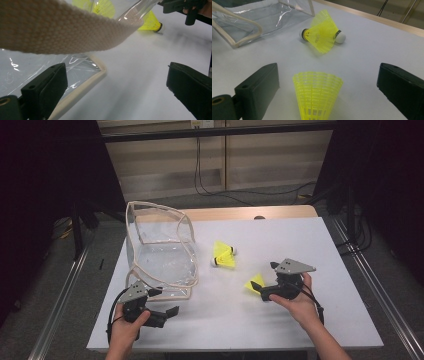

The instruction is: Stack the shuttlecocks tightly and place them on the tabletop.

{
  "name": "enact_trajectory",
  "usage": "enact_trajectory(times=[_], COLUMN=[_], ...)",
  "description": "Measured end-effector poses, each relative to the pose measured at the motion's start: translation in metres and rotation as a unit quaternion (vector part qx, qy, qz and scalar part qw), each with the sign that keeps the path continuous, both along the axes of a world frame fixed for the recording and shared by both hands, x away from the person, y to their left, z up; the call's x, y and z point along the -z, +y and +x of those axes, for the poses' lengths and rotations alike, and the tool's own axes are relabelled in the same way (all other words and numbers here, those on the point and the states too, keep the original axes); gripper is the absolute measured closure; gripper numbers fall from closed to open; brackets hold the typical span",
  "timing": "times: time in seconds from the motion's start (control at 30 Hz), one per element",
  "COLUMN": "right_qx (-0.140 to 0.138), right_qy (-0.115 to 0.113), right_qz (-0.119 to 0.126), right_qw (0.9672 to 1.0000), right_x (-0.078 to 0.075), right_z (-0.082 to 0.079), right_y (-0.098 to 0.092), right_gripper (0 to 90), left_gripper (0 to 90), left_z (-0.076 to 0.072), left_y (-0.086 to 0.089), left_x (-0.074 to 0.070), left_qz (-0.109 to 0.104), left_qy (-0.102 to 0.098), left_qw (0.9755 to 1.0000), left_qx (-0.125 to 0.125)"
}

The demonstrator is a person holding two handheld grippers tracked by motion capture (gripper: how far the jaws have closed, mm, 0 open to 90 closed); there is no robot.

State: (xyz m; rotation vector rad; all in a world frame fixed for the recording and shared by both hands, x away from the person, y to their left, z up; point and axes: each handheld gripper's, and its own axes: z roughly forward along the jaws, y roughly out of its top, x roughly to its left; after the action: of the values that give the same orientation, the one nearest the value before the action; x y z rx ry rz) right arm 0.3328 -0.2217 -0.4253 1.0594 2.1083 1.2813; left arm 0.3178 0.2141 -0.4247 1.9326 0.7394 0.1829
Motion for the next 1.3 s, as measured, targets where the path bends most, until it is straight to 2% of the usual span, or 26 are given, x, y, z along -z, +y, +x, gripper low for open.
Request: enact_trajectory(times=[0.33,0.43,0.6,0.8,1.03,1.07,1.3], right_qx=[-0.009,-0.022,-0.044,-0.066,-0.077,-0.084,-0.082], right_qy=[0.003,0.005,0.006,0.008,0.009,0.009,0.010], right_qz=[0.006,0.004,-0.015,-0.017,-0.024,-0.030,-0.055], right_qw=[0.9999,0.9997,0.9989,0.9977,0.9967,0.9960,0.9951], right_x=[-0.004,-0.004,0.000,0.002,0.005,0.005,0.004], right_z=[0.005,0.006,0.007,0.010,0.012,0.013,0.008], right_y=[0.000,0.004,0.013,0.018,0.022,0.023,0.016], right_gripper=[8.1,10.7,14.3,17.7,21.3,23.8,26.9], left_gripper=[3.6,3.6,3.6,3.6,3.6,3.6,3.6], left_z=[0.000,0.000,0.001,0.001,0.001,0.001,0.000], left_y=[0.000,0.000,0.000,-0.001,-0.002,-0.001,-0.001], left_x=[0.000,0.000,0.000,0.000,0.000,0.000,0.000], left_qz=[-0.003,-0.005,-0.003,-0.004,-0.001,-0.001,-0.001], left_qy=[0.000,0.001,0.001,0.002,0.002,0.000,0.000], left_qw=[1.0000,1.0000,1.0000,1.0000,1.0000,1.0000,1.0000], left_qx=[0.000,0.000,0.001,0.003,0.004,0.006,0.004])
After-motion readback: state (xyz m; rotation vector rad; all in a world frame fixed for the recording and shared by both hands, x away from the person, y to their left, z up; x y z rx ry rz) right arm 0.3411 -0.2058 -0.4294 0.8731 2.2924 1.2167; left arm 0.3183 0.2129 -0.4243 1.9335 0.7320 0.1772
